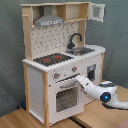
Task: Play with the kitchen
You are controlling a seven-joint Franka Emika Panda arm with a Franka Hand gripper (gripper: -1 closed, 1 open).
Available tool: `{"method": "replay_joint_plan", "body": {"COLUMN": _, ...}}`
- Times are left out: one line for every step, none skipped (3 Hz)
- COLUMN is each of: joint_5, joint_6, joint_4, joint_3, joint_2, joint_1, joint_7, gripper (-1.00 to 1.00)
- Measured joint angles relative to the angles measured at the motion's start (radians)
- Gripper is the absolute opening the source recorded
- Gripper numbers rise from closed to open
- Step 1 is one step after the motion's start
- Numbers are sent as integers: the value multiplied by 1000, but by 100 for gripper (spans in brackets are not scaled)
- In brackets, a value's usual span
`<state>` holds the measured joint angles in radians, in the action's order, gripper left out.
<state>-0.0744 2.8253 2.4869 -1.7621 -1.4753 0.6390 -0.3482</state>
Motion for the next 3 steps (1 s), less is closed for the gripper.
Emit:
{"method": "replay_joint_plan", "body": {"joint_5": 0, "joint_6": 30, "joint_4": -26, "joint_3": 8, "joint_2": 0, "joint_1": 65, "joint_7": 65, "gripper": 100}}
{"method": "replay_joint_plan", "body": {"joint_5": -1, "joint_6": -18, "joint_4": -4, "joint_3": 56, "joint_2": 4, "joint_1": 4, "joint_7": 121, "gripper": 100}}
{"method": "replay_joint_plan", "body": {"joint_5": 0, "joint_6": -86, "joint_4": -2, "joint_3": 63, "joint_2": 4, "joint_1": -76, "joint_7": 129, "gripper": 100}}
